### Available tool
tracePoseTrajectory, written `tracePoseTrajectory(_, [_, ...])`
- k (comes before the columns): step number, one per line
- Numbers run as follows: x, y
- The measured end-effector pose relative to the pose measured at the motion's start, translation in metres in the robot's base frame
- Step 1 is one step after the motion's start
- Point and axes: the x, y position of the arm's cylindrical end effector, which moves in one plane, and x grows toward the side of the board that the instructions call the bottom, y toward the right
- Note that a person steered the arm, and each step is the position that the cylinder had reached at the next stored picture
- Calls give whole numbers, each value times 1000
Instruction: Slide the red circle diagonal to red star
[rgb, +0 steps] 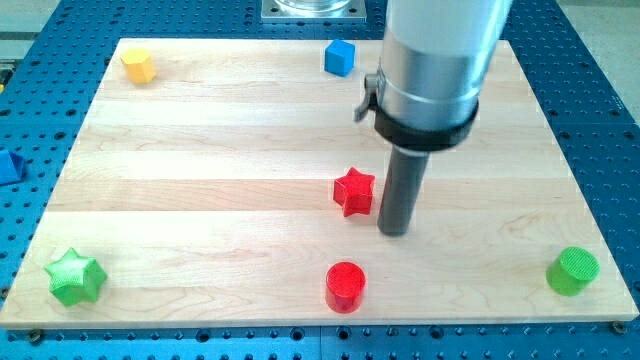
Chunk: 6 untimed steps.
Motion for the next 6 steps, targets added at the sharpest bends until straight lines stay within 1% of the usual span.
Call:
tracePoseTrajectory(2, [75,0])
tracePoseTrajectory(3, [78,-3])
tracePoseTrajectory(5, [77,-111])
tracePoseTrajectory(6, [76,-137])
